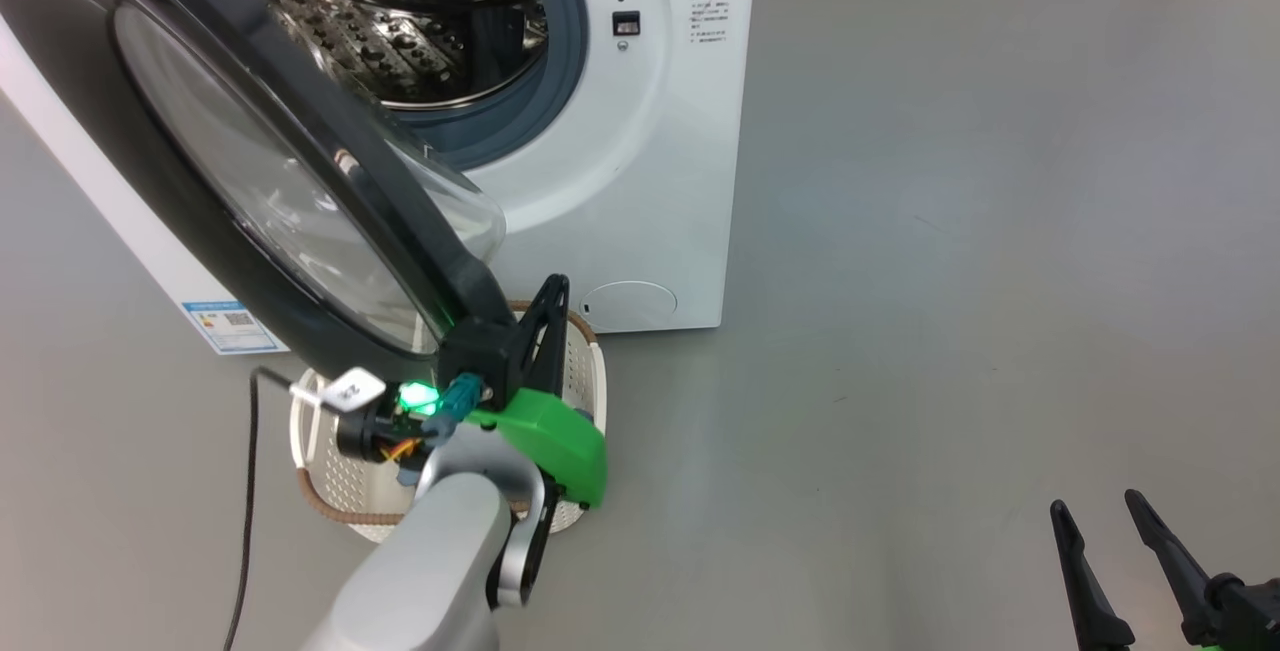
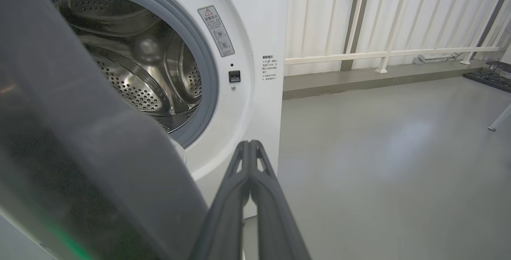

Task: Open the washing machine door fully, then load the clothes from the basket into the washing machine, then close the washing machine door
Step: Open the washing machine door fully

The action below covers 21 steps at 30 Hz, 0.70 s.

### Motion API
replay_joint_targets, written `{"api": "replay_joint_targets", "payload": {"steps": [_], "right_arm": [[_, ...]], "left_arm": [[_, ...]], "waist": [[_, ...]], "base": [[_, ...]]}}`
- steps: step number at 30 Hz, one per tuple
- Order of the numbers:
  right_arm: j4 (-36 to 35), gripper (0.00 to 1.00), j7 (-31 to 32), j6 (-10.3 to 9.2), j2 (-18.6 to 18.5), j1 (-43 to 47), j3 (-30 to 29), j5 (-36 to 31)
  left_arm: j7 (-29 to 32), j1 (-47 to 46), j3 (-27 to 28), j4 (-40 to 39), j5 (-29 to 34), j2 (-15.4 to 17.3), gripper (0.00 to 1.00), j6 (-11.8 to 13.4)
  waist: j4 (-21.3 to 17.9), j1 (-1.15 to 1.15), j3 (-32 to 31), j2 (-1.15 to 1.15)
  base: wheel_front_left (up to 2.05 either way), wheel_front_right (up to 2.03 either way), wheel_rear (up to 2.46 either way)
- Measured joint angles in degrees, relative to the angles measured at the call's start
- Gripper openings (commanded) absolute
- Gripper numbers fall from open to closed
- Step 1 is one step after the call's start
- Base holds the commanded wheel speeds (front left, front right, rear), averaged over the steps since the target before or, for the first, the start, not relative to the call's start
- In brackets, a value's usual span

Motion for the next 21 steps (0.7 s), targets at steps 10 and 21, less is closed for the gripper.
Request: {"api": "replay_joint_targets", "payload": {"steps": [10, 21], "right_arm": [[-0.30, 1.00, 0.00, 0.00, 0.38, -0.01, -0.43, 0.10], [-0.56, 1.00, 0.00, 0.00, 0.52, 0.01, -0.68, 0.24]], "left_arm": [[-1.08, 7.75, 0.09, -9.72, 0.09, 3.93, 0.00, 4.35], [-1.36, 16.25, 0.86, -20.61, 1.65, 9.22, 0.00, 10.40]], "waist": [[1.64, 0.00, 0.42, 0.00], [4.88, 0.00, 0.61, 0.00]], "base": [[0.00, 0.00, 0.00], [0.00, 0.00, 0.00]]}}
